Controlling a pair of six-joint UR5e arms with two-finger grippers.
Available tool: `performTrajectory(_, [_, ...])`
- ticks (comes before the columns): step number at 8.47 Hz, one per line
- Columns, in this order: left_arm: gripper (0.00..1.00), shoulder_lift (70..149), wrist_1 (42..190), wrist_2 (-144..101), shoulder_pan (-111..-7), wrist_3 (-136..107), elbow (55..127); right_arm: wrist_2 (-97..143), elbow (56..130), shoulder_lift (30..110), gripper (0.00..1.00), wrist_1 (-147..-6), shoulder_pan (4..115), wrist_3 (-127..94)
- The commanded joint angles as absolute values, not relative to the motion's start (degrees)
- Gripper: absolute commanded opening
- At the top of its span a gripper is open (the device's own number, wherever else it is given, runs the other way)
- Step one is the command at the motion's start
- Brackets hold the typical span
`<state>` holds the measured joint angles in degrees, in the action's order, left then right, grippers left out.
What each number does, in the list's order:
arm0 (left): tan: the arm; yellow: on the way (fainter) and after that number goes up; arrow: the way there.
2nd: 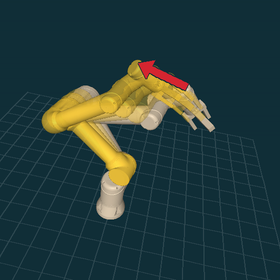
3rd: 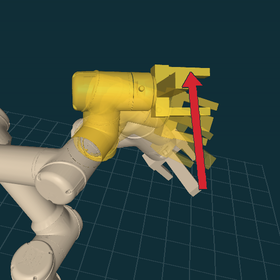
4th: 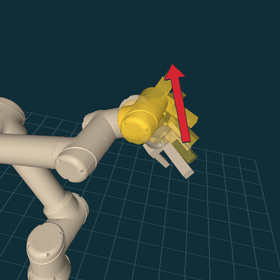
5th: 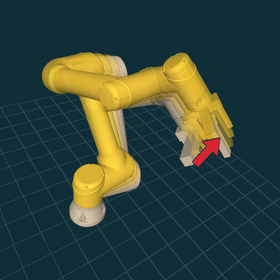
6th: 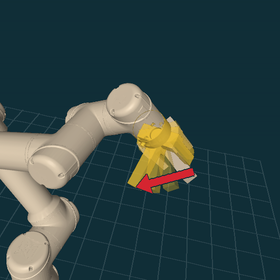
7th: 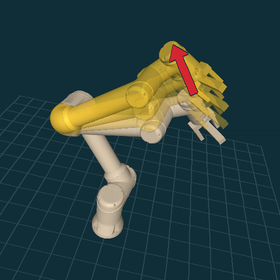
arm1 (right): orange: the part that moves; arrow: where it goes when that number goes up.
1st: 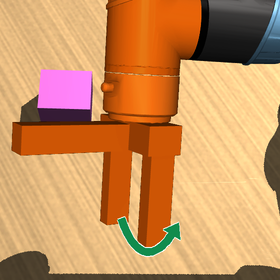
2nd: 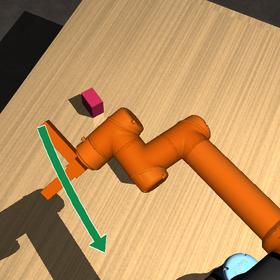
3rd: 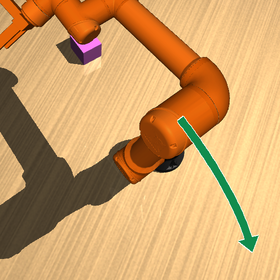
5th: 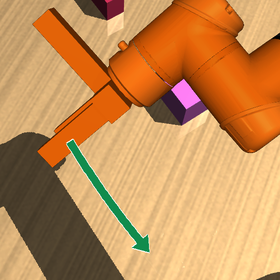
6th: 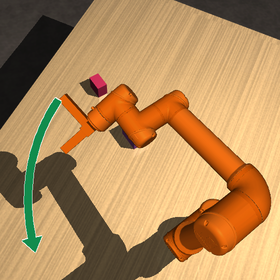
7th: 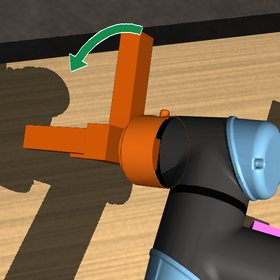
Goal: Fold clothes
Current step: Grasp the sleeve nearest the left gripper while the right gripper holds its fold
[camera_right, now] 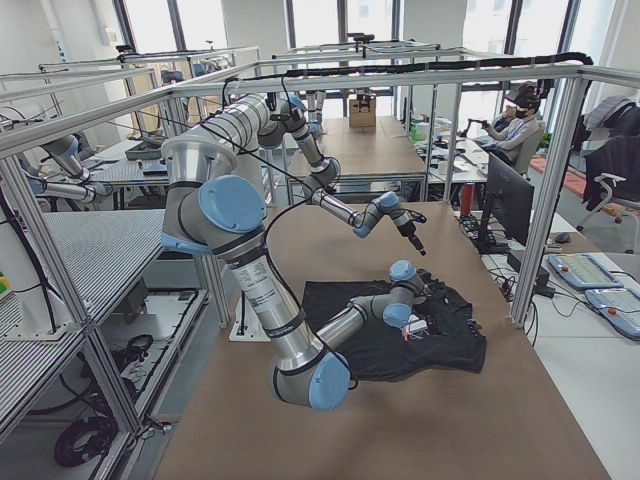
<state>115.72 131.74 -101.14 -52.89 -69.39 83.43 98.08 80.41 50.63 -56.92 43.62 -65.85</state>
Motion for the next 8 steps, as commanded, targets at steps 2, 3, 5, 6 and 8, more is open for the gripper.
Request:
performTrajectory(2, [1.0, 115.31, 133.15, -92.15, -45.91, -66.18, 82.8, 98.88, 82.43, 52.02, 0.94, -57.04, 43.77, -66.0])
performTrajectory(3, [1.0, 115.57, 133.24, -90.37, -44.4, -66.18, 82.01, 98.88, 82.62, 52.29, 0.94, -57.04, 43.77, -66.01])
performTrajectory(5, [1.0, 114.88, 135.94, -89.91, -43.25, -66.09, 79.82, 98.88, 82.79, 52.56, 0.94, -57.04, 43.77, -66.01])
performTrajectory(6, [1.0, 115.05, 139.97, -89.91, -43.24, -65.31, 76.32, 98.88, 82.79, 52.65, 0.94, -57.04, 43.77, -66.01])
performTrajectory(8, [1.0, 115.14, 142.91, -89.91, -43.24, -63.55, 73.22, 98.79, 82.79, 52.65, 0.94, -57.13, 43.77, -66.09])
